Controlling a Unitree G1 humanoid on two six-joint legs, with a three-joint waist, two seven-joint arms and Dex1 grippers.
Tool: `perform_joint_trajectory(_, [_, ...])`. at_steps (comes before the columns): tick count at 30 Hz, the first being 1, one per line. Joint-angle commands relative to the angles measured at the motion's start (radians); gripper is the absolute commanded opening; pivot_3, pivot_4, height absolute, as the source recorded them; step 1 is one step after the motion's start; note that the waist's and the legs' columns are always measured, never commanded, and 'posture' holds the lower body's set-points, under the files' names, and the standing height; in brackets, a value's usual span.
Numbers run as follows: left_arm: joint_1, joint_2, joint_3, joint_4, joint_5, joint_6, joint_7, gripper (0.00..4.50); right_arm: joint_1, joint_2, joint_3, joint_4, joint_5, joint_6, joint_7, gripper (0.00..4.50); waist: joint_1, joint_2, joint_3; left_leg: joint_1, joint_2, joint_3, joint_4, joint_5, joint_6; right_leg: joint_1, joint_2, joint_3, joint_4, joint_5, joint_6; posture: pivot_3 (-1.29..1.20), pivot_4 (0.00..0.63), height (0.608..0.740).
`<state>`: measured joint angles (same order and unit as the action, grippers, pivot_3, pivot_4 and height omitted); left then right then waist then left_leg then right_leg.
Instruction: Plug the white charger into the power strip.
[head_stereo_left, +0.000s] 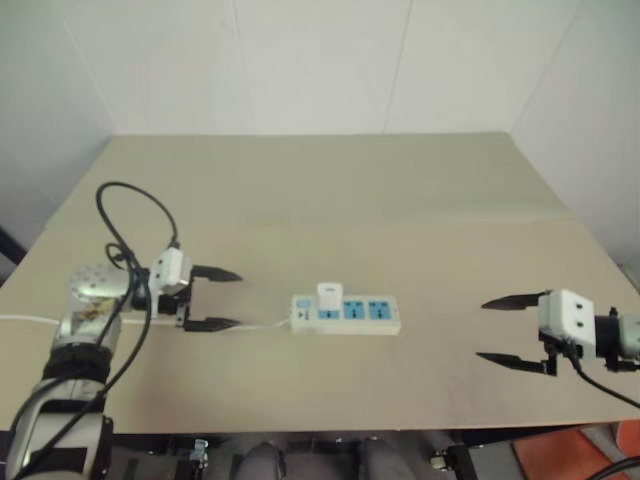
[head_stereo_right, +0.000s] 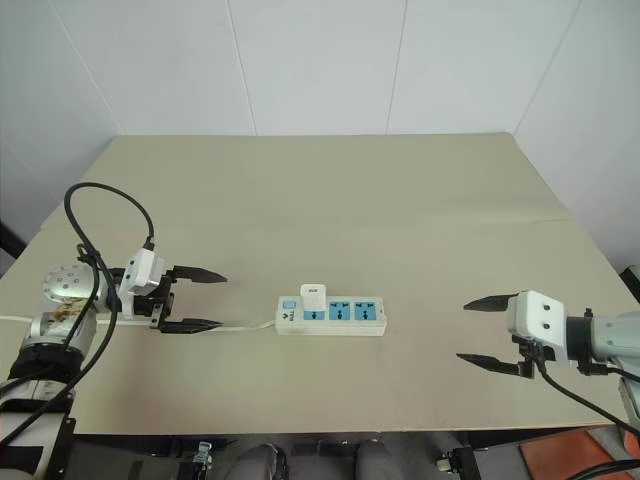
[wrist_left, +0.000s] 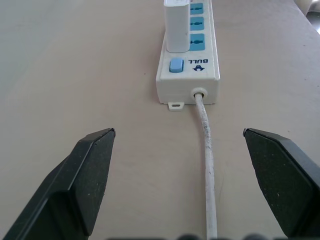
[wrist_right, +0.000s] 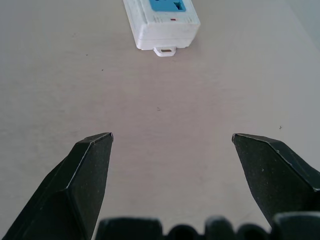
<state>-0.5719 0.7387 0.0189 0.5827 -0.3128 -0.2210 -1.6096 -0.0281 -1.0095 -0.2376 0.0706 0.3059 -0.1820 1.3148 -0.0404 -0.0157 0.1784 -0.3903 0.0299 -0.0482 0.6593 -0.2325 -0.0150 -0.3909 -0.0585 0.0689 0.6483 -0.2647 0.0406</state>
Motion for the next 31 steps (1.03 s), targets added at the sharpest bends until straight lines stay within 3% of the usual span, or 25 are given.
perform_joint_trajectory(1, [-0.015,0.004,0.001,-0.003,-0.005,-0.016,-0.005,4.46,0.007,-0.017,-0.044,-0.033,0.019,0.005,-0.012,4.50,-0.001,0.000,0.000,0.000,0.000,0.000,0.000,0.000,0.000,0.000,0.000,0.000,0.000,0.000,0.000,0.00,0.150,0.740])
perform_joint_trajectory(15, [-0.029,-0.008,-0.037,0.007,-0.027,-0.002,-0.005,4.46,-0.022,-0.026,-0.030,-0.057,0.024,0.051,-0.021,4.50,-0.001,0.000,0.000,0.001,0.000,0.000,0.000,0.000,0.000,0.000,0.000,0.000,0.000,0.000,0.000,0.00,0.150,0.740])
perform_joint_trajectory(21, [-0.110,0.019,-0.138,0.073,-0.060,0.016,-0.005,4.46,-0.030,-0.066,-0.048,-0.117,0.076,0.144,0.005,4.50,0.001,0.000,0.000,0.000,0.000,0.000,0.001,0.000,0.000,0.000,0.000,0.000,0.000,0.000,0.000,0.00,0.150,0.740])
perform_joint_trajectory(31, [-0.284,0.116,-0.423,0.163,-0.207,0.082,-0.005,4.46,-0.071,-0.121,-0.056,-0.146,0.100,0.293,-0.015,4.50,-0.001,0.000,0.000,0.000,0.000,0.000,0.001,0.000,0.000,0.000,0.000,0.000,0.001,0.000,0.000,0.00,0.150,0.740])
